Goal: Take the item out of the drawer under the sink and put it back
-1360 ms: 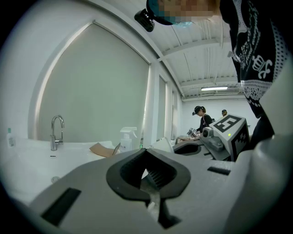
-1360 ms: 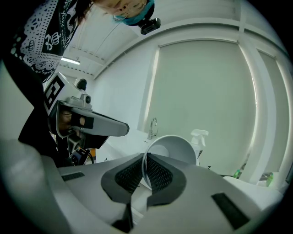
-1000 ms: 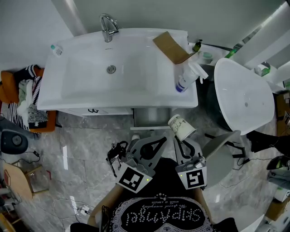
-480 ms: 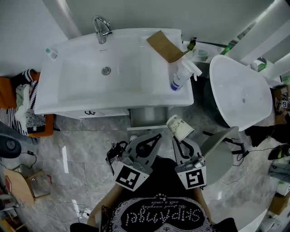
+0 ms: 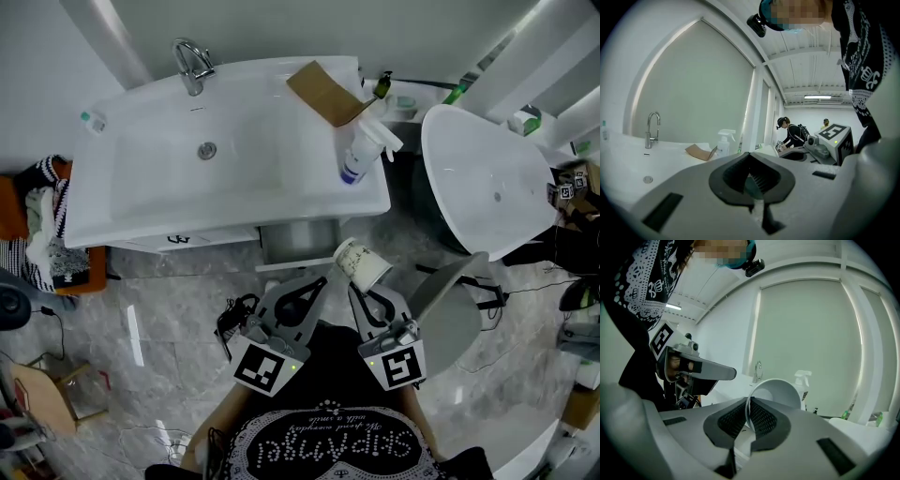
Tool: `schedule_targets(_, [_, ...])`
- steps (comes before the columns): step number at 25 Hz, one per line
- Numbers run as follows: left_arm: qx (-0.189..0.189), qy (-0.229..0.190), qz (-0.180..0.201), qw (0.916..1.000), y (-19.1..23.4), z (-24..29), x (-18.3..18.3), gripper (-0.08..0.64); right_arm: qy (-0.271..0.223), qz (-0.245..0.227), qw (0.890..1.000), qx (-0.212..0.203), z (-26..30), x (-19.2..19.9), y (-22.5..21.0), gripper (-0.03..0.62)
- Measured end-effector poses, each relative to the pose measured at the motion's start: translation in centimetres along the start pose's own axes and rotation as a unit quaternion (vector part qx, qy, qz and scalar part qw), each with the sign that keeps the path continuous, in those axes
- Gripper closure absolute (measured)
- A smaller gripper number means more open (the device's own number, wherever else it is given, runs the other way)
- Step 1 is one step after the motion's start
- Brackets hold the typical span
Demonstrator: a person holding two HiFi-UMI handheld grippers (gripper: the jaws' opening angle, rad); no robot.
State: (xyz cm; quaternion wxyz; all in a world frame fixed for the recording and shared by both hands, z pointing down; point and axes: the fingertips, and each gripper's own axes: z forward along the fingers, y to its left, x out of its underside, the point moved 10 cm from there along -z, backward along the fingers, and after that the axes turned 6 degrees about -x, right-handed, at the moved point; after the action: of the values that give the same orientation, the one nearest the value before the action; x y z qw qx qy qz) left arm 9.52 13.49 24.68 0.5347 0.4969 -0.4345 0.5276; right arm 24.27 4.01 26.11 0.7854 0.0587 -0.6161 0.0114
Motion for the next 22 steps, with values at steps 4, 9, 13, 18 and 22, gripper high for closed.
schedule_targets(4, [-0.009, -0.002, -0.012, 0.9999, 0.1, -0.2, 0.0, 0.56, -0.002, 0.009, 1.0, -0.005, 0.1, 0.1, -0.3, 0.568])
schedule_targets(9, [-0.023, -0.012, -0.036, 0.999, 0.2, -0.4, 0.0, 0.56, 0.002, 0.034, 0.999, -0.014, 0.1, 0.6, -0.8, 0.568])
schedule_targets(13, [-0.023, -0.011, -0.034, 0.9991, 0.1, -0.4, 0.0, 0.56, -0.003, 0.055, 0.998, -0.009, -0.1, 0.8, -1.4, 0.568])
schedule_targets(18, [-0.021, -0.009, -0.041, 0.9989, -0.1, -0.5, 0.0, 0.56, -0.012, 0.055, 0.998, -0.009, -0.6, 0.6, -1.2, 0.569])
schedule_targets(22, [-0.015, -0.005, -0.039, 0.9991, -0.4, -0.6, 0.2, 0.56, -0.014, 0.059, 0.998, -0.003, -0.9, 0.6, -1.0, 0.568])
